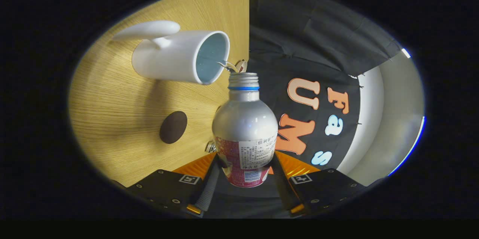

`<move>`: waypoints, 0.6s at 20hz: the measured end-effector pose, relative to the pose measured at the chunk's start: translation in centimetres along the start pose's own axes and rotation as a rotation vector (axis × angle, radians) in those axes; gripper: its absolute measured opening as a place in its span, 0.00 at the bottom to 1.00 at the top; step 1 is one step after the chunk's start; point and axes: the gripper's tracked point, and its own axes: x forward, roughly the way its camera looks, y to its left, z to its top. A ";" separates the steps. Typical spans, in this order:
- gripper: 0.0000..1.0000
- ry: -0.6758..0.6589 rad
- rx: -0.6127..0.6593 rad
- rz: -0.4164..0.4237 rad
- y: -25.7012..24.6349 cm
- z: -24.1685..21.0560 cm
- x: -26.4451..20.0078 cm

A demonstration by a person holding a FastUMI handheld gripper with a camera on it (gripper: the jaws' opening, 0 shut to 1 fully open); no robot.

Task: Take the bottle from table, then pour the juice into the cup, finally place the bottle on the coaster

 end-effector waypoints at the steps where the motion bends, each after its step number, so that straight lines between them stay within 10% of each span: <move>1: 0.73 0.000 -0.003 0.002 0.0 0.0 0.0; 12: 0.72 -0.004 -0.030 0.006 -0.2 0.1 0.1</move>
